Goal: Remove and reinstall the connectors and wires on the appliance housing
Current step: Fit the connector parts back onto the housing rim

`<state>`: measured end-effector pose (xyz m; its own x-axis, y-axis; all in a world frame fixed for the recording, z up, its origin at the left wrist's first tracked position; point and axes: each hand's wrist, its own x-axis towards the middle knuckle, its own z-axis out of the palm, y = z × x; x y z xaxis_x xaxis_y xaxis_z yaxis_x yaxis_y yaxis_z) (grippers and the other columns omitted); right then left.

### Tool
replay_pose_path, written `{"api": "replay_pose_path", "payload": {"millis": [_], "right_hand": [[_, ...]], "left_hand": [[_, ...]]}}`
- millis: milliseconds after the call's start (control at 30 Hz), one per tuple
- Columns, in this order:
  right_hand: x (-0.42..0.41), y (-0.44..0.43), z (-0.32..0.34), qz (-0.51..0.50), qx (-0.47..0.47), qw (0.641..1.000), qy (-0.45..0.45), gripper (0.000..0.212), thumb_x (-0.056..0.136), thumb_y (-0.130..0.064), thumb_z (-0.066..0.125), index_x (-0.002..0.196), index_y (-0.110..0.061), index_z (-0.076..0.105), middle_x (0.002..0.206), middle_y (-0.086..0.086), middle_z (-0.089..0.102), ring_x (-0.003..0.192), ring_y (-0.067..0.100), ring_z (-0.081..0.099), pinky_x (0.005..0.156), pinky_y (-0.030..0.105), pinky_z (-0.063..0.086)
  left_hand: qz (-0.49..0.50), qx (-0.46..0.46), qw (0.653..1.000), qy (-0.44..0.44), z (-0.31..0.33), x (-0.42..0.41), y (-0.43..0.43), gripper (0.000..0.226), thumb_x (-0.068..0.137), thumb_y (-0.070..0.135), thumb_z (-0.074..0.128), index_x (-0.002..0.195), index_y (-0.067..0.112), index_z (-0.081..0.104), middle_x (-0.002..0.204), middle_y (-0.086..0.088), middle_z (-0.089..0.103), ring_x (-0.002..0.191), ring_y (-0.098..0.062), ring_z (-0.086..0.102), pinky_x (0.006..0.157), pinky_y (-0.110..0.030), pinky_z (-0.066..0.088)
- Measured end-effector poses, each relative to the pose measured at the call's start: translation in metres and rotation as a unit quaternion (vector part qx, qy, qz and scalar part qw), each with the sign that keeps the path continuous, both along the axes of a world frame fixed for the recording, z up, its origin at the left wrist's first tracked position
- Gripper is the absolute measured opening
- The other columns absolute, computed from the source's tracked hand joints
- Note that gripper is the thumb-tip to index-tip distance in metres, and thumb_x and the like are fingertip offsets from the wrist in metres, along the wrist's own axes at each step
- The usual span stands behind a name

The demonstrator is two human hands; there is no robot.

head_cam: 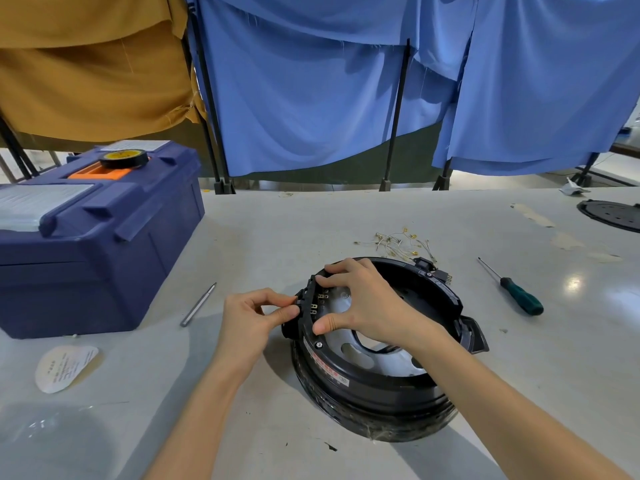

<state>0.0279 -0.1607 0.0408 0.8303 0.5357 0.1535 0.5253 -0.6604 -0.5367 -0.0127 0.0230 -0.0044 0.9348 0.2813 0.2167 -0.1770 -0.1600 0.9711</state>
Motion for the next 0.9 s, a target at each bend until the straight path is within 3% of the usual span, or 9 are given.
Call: {"api": "replay_pose_path", "payload": {"millis": [133,300,533,733,900], "right_hand": [[0.000,-0.001,0.000,0.000,-0.005,1.000,-0.005,0.090,0.061,-0.052,0.083,0.139,-0.018,0.052,0.140,-0.002,0.045,0.131,0.017,0.028,0.109,0.031,0.028],[0.000,0.001,-0.002,0.000,-0.028,0.999,-0.019,0.089,0.064,-0.054,0.080,0.141,-0.020,0.050,0.143,0.000,0.042,0.135,0.020,0.024,0.114,0.035,0.024],[0.001,0.002,-0.003,0.007,-0.046,0.998,-0.029,0.083,0.068,-0.054,0.079,0.139,-0.021,0.052,0.141,0.003,0.040,0.130,0.021,0.023,0.100,0.026,0.024],[0.002,0.005,0.000,0.005,-0.066,0.997,-0.038,0.078,0.066,-0.055,0.079,0.132,-0.019,0.058,0.136,0.006,0.041,0.124,0.024,0.026,0.093,0.026,0.026],[0.001,0.004,0.000,0.006,-0.060,0.998,-0.031,0.081,0.068,-0.054,0.079,0.136,-0.019,0.055,0.138,0.005,0.040,0.127,0.024,0.025,0.097,0.028,0.026]], "left_hand": [[-0.016,0.018,1.000,-0.004,0.001,-0.001,0.003,0.022,0.070,-0.004,0.078,0.069,0.018,0.076,0.075,0.004,0.072,0.069,-0.021,0.052,0.062,-0.023,0.038],[-0.003,0.091,0.995,-0.038,0.003,-0.002,0.000,0.020,0.071,-0.006,0.077,0.071,0.013,0.076,0.066,0.001,0.065,0.056,-0.004,0.042,0.053,-0.016,0.030],[-0.013,0.159,0.986,-0.043,0.007,-0.004,-0.004,0.029,0.072,-0.013,0.072,0.063,0.014,0.070,0.070,0.000,0.058,0.069,-0.002,0.050,0.066,-0.020,0.033],[-0.023,0.172,0.984,-0.035,0.011,-0.003,-0.004,0.020,0.070,-0.015,0.073,0.065,0.004,0.071,0.069,-0.002,0.057,0.067,-0.002,0.049,0.064,-0.016,0.033],[-0.038,0.188,0.981,-0.018,0.018,-0.005,0.000,0.020,0.071,-0.012,0.073,0.067,0.007,0.074,0.069,0.001,0.058,0.068,-0.002,0.049,0.067,-0.020,0.033]]}}
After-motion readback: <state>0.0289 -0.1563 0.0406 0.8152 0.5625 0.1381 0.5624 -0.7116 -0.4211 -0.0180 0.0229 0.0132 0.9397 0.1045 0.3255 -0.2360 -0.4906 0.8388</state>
